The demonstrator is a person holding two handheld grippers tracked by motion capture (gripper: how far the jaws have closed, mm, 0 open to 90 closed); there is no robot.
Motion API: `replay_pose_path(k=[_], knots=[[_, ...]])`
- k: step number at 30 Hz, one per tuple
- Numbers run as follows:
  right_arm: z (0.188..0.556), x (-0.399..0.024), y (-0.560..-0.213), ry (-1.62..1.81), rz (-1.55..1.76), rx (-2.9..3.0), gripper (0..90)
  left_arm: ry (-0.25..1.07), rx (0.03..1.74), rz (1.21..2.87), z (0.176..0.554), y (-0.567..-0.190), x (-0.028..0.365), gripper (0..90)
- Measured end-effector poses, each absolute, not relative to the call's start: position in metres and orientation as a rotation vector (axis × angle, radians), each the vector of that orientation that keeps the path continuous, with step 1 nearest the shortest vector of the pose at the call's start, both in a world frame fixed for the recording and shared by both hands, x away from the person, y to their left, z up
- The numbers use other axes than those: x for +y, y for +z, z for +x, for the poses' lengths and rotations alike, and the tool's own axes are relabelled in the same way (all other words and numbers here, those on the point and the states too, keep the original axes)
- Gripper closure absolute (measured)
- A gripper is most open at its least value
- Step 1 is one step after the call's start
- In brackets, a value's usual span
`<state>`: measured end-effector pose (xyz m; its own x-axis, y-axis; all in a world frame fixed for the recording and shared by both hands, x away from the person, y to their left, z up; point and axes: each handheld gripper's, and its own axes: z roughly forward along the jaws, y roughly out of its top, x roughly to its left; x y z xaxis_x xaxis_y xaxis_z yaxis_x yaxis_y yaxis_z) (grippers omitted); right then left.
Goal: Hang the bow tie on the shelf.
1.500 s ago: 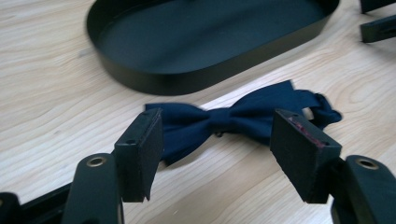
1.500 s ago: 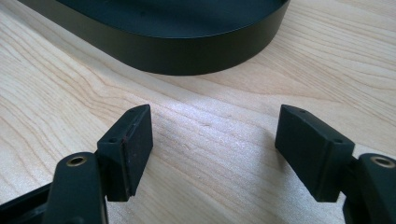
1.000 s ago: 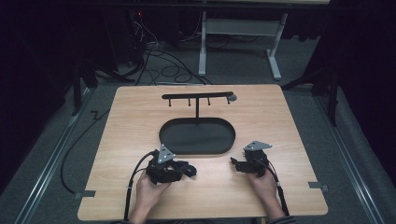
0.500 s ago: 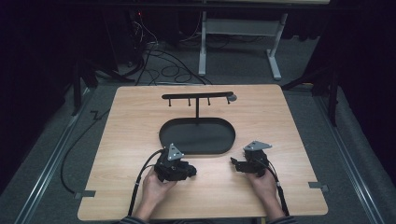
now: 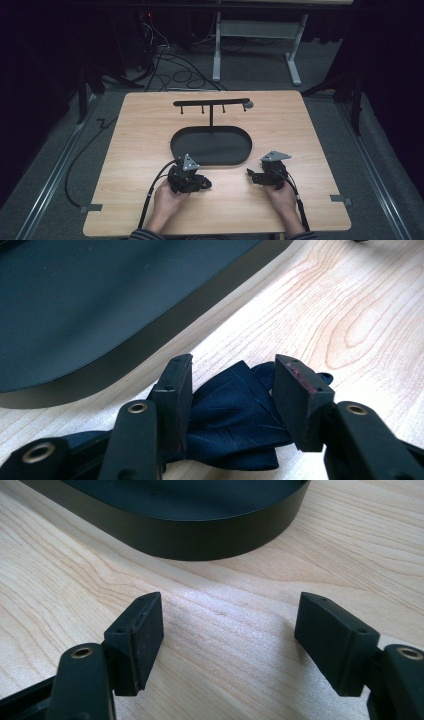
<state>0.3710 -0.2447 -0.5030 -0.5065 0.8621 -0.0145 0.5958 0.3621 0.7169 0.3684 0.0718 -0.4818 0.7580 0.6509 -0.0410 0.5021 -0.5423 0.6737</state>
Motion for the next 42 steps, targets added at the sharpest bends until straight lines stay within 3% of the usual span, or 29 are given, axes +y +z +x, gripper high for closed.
replay_pose_path(k=[12,13,18,20,23,27,42], knots=[[0.371,-0.245,-0.503,0.935,1.274,2.240,29.0,0.257,0.830,2.297,0.372,-0.487,0.068,67.2],[0.371,-0.245,-0.503,0.935,1.274,2.240,29.0,0.257,0.828,2.307,0.373,-0.487,0.068,77.5],[0.371,-0.245,-0.503,0.935,1.273,2.240,29.0,0.250,0.829,2.311,0.374,-0.486,0.069,84.8],[0.371,-0.245,-0.503,0.936,1.271,2.241,29.0,0.255,0.832,2.305,0.374,-0.486,0.069,82.7],[0.371,-0.245,-0.503,0.937,1.274,2.239,29.0,0.247,0.848,2.290,0.375,-0.485,0.070,66.6],[0.371,-0.245,-0.503,0.938,1.272,2.239,29.0,0.243,0.818,2.270,0.368,-0.480,0.069,57.2],[0.371,-0.245,-0.503,0.937,1.272,2.239,29.0,0.256,0.800,2.234,0.354,-0.473,0.080,52.6]])
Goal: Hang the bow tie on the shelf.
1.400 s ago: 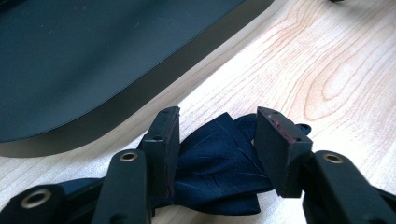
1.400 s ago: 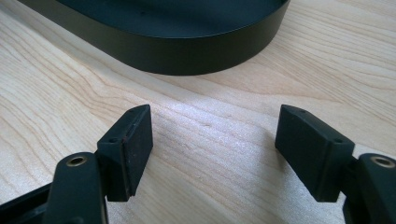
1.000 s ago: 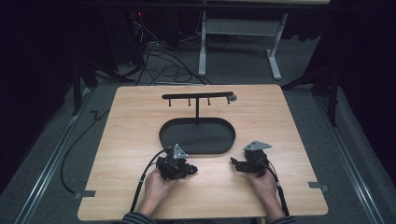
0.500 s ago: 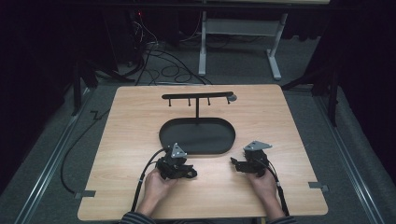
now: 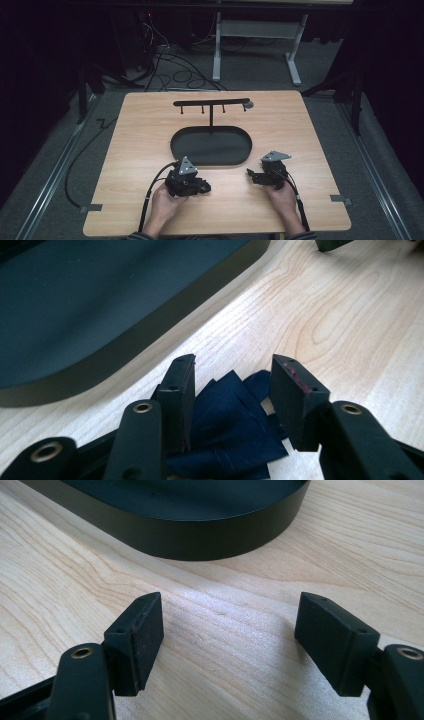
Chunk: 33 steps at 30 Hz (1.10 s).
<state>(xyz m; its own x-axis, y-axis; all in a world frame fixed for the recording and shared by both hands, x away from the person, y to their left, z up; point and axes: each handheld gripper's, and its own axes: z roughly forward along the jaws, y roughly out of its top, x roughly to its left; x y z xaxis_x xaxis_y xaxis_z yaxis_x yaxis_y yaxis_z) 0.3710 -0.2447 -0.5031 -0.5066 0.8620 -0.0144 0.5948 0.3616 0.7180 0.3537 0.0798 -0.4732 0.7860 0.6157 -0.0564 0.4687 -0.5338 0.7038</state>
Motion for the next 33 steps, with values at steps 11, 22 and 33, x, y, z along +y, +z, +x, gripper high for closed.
replay_pose_path(k=[11,22,33], knots=[[0.371,-0.245,-0.503,0.935,1.275,2.240,29.0,0.315,0.759,2.338,0.354,-0.490,0.066,69.8],[0.371,-0.245,-0.503,0.938,1.271,2.239,29.0,0.378,0.744,2.377,0.353,-0.485,0.063,86.7],[0.371,-0.245,-0.503,0.938,1.271,2.239,29.0,0.448,0.778,2.209,0.349,-0.437,0.084,86.7]])
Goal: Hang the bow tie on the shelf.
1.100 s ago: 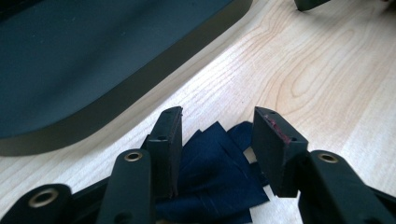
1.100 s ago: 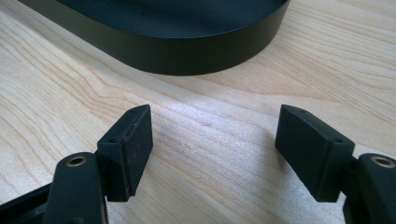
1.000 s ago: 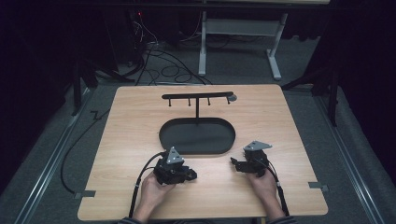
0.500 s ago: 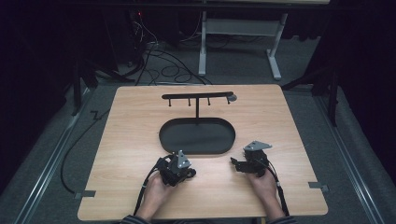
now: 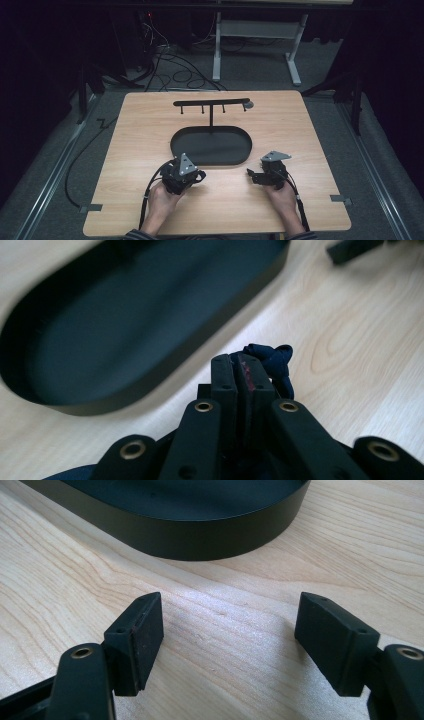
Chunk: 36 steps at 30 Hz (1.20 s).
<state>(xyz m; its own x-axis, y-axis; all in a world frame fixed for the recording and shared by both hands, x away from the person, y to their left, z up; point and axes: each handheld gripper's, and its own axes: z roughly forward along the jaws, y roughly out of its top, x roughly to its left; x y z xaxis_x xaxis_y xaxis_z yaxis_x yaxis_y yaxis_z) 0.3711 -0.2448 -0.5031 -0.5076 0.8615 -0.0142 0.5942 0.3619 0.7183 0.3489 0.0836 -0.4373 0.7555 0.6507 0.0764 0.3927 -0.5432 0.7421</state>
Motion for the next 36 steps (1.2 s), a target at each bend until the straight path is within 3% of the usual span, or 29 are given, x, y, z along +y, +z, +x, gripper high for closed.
replay_pose_path(k=[17,36], knots=[[0.371,-0.245,-0.503,0.939,1.272,2.241,29.0,0.518,0.845,2.024,0.378,-0.379,0.093,86.6],[0.371,-0.246,-0.503,0.946,1.279,2.239,29.2,0.610,0.857,1.956,0.417,-0.346,0.064,86.5]])
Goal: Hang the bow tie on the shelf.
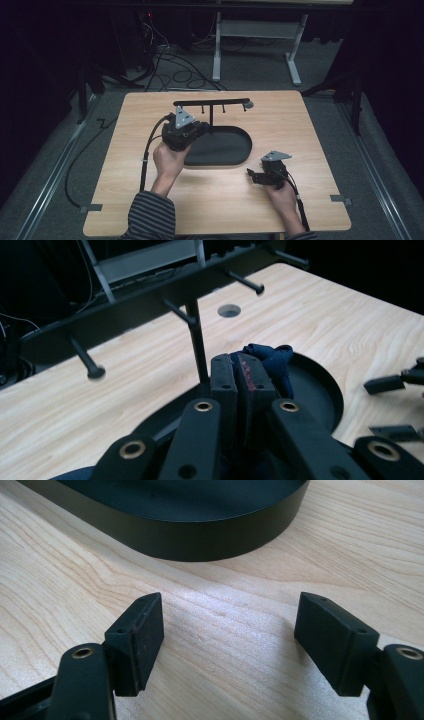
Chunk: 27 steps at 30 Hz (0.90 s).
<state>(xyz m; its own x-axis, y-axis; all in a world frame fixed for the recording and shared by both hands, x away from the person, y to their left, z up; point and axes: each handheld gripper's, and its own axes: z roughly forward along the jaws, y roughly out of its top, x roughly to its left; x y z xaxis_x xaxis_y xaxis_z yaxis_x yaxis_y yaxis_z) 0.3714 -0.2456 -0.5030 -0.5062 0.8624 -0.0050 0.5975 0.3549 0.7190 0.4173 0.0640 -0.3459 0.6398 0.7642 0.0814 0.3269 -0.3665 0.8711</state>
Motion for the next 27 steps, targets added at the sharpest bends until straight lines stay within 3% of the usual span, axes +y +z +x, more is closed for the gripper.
replay_pose_path(k=[27], knots=[[0.371,-0.246,-0.503,0.948,1.279,2.240,29.2,0.715,0.912,1.910,0.444,-0.337,0.051,86.2]])
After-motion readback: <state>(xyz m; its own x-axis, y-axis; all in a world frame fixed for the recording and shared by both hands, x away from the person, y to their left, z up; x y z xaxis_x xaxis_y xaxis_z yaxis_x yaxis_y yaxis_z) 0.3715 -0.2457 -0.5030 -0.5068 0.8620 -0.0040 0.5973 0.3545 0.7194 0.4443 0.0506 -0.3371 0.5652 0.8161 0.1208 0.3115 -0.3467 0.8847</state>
